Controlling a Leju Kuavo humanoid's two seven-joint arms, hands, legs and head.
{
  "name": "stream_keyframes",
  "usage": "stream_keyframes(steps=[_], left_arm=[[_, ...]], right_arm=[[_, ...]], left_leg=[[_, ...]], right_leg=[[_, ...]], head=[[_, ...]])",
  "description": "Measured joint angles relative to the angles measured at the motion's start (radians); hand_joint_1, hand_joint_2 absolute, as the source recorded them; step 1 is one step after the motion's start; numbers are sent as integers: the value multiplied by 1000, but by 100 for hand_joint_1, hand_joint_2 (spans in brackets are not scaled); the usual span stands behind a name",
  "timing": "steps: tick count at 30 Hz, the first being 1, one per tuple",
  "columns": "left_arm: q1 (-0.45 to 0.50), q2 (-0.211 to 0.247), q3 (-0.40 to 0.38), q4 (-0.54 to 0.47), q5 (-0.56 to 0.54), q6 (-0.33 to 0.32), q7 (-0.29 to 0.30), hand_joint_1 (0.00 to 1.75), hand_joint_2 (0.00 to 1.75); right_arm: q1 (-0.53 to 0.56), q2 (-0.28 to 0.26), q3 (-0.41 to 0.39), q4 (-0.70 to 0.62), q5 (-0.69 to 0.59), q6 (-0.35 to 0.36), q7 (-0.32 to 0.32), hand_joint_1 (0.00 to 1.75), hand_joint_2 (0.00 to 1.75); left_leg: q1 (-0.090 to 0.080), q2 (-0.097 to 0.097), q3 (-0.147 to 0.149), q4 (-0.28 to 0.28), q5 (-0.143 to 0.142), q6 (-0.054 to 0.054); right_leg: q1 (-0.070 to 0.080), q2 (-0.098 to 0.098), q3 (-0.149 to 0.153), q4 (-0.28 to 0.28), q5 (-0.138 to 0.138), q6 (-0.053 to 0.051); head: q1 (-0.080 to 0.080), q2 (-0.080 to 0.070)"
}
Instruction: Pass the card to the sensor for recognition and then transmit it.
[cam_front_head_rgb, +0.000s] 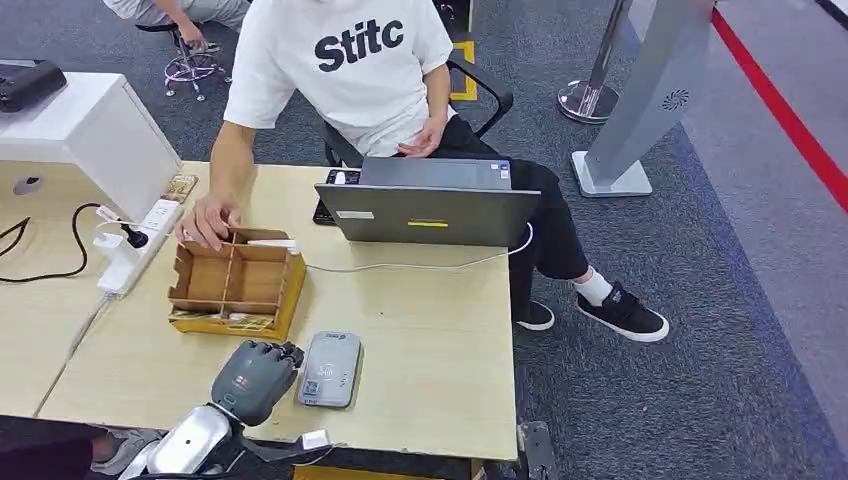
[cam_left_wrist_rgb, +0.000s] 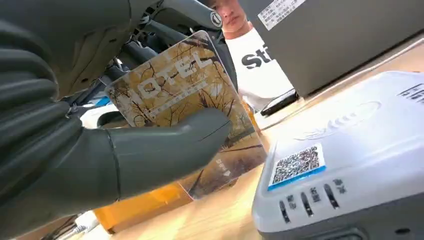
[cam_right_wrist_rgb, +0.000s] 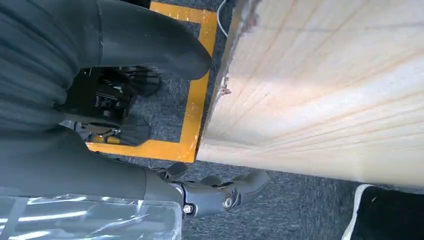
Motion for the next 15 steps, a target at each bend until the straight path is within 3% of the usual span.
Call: stream_keyframes(steps=[1, 2, 7, 15], left_arm=[[0, 3, -3, 1, 0, -2, 4, 175, 175], [2, 2, -3, -2, -1, 66, 22, 175, 175], [3, -17, 13, -65, -15, 217, 56, 175, 175], [-12, -46, 67, -139, -1, 258, 69, 175, 175]], right_arm=[[0, 0, 0, 0, 0, 1, -2, 0, 175], [0, 0, 0, 0, 0, -1, -2, 0, 175], [1, 0, 1, 0, -3, -5, 1, 0, 175], [1, 0, 2, 0, -3, -10, 3, 0, 175]], left_leg=[[0, 0, 0, 0, 0, 0], [0, 0, 0, 0, 0, 0], [0, 0, 0, 0, 0, 0], [0, 0, 0, 0, 0, 0]], right_leg=[[0, 0, 0, 0, 0, 0], [0, 0, 0, 0, 0, 0], [0, 0, 0, 0, 0, 0], [0, 0, 0, 0, 0, 0]], head=[[0, 0], [0, 0], [0, 0], [0, 0]])
